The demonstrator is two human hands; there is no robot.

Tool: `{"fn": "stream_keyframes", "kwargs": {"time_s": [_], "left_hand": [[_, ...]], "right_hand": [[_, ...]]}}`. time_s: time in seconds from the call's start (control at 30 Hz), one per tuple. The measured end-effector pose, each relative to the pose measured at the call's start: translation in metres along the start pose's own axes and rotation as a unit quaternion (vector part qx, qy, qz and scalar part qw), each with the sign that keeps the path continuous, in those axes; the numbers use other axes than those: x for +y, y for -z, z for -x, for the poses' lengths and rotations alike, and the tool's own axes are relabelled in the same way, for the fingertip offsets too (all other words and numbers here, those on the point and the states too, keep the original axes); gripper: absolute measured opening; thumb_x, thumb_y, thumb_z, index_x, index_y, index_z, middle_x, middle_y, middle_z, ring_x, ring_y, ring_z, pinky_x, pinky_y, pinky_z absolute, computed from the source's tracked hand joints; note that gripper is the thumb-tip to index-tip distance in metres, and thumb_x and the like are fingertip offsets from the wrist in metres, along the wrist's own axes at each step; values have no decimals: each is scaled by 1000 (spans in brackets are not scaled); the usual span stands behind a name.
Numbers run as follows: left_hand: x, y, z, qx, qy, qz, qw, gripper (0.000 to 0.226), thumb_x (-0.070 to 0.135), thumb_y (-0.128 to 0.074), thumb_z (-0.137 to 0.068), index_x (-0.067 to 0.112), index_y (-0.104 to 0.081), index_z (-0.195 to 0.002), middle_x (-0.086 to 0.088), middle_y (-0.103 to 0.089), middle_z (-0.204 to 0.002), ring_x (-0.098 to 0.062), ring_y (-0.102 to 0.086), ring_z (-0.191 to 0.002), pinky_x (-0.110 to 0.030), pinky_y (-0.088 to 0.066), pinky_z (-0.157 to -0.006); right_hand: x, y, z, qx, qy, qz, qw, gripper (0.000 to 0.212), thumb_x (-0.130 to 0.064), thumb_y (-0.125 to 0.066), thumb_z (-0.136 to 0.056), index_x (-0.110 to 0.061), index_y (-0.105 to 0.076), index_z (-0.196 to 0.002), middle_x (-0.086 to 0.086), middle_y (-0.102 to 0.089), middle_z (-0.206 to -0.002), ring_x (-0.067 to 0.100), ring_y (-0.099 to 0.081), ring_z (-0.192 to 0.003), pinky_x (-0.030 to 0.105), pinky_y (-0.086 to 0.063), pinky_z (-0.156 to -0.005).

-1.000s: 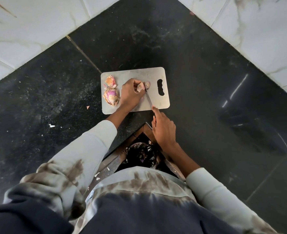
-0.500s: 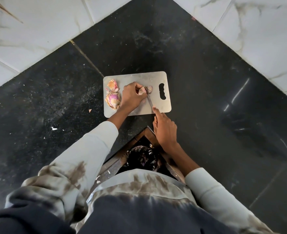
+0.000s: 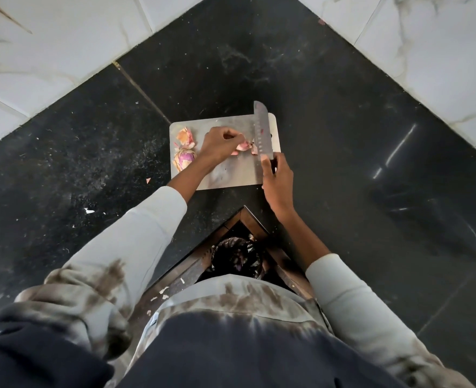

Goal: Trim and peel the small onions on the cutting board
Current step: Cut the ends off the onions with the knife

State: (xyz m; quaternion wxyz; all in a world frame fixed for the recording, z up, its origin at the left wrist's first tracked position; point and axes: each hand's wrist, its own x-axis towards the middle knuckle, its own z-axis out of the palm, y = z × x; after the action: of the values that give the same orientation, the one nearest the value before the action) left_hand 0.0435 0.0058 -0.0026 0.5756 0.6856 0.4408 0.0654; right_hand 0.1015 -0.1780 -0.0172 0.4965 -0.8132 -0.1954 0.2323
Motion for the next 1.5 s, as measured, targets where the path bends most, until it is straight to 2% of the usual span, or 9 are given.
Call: {"fn": "stream_keyframes", "kwargs": {"time_s": [0.2,0.4,0.53,0.7,0.83,0.97,1.17,1.33,1.5], "left_hand": [[-4,-3,5,-9,14,92,996,21,21,-72,-98,9,-76,-115,-11,-78,-110,-25,-76,-105,-41,-64,-94],[-10,-2,12,-15,39,190,981,22,18,-68,-101,4,-76,-116,-18,-78,-110,-28,-76,-103,-40,-63,-94],[-10,1,16,-5,62,258,964,25,15,-63,-104,-3,-74,-119,-16,-78,-104,-19,-78,-90,-33,-64,-87],[-4,1,16,36,85,305,948,16,16,-64,-104,6,-77,-100,-15,-77,-106,-23,-75,-103,-32,-64,-90],[-3,8,9,108,99,328,933,18,21,-69,-102,6,-75,-110,-11,-76,-108,-21,-77,-104,-34,-63,-93],[-7,14,8,93,79,284,951,29,23,-70,-101,4,-72,-123,-11,-77,-111,-21,-78,-103,-33,-64,-91],[-11,7,13,49,76,267,960,22,20,-75,-97,16,-68,-117,-14,-71,-127,-24,-73,-116,-44,-62,-97],[-12,1,16,42,105,330,937,35,16,-79,-94,10,-65,-126,-15,-70,-128,-26,-72,-117,-45,-62,-97],[-6,-3,29,35,129,343,930,13,17,-72,-97,6,-76,-99,-9,-77,-91,-18,-71,-86,-27,-62,-76]], "right_hand": [[-24,-9,-47,-5,-212,-176,961,39,-41,-78,-93,-21,-51,-112,7,-79,-99,6,-48,-47,21,-40,-43],[-25,-15,-61,-33,-254,-211,943,45,-25,-78,-95,-5,-57,-129,9,-67,-88,5,-39,-42,21,-35,-38],[-28,-15,-61,-68,-226,-190,953,39,-19,-76,-97,-5,-57,-129,8,-60,-83,7,-41,-47,20,-37,-39],[-31,-13,-64,-83,-215,-164,959,33,-6,-74,-96,-10,-57,-124,11,-63,-93,9,-47,-55,19,-39,-41],[-19,-8,-67,-70,-193,-77,976,24,-7,-71,-96,-11,-62,-118,19,-71,-112,13,-55,-63,20,-41,-42],[-15,-2,-70,-28,-144,11,989,33,-21,-76,-95,-16,-63,-125,8,-72,-117,24,-72,-91,37,-63,-71],[-24,4,-69,10,-59,116,991,32,-25,-74,-97,-18,-65,-127,2,-69,-128,22,-65,-121,39,-58,-98],[-34,0,-52,-21,-15,71,997,50,-29,-83,-90,-16,-59,-132,-5,-66,-121,8,-62,-108,21,-56,-91],[-41,-14,-43,-89,8,75,993,58,-43,-88,-82,-15,-61,-125,-6,-66,-111,5,-61,-96,9,-41,-73]]}}
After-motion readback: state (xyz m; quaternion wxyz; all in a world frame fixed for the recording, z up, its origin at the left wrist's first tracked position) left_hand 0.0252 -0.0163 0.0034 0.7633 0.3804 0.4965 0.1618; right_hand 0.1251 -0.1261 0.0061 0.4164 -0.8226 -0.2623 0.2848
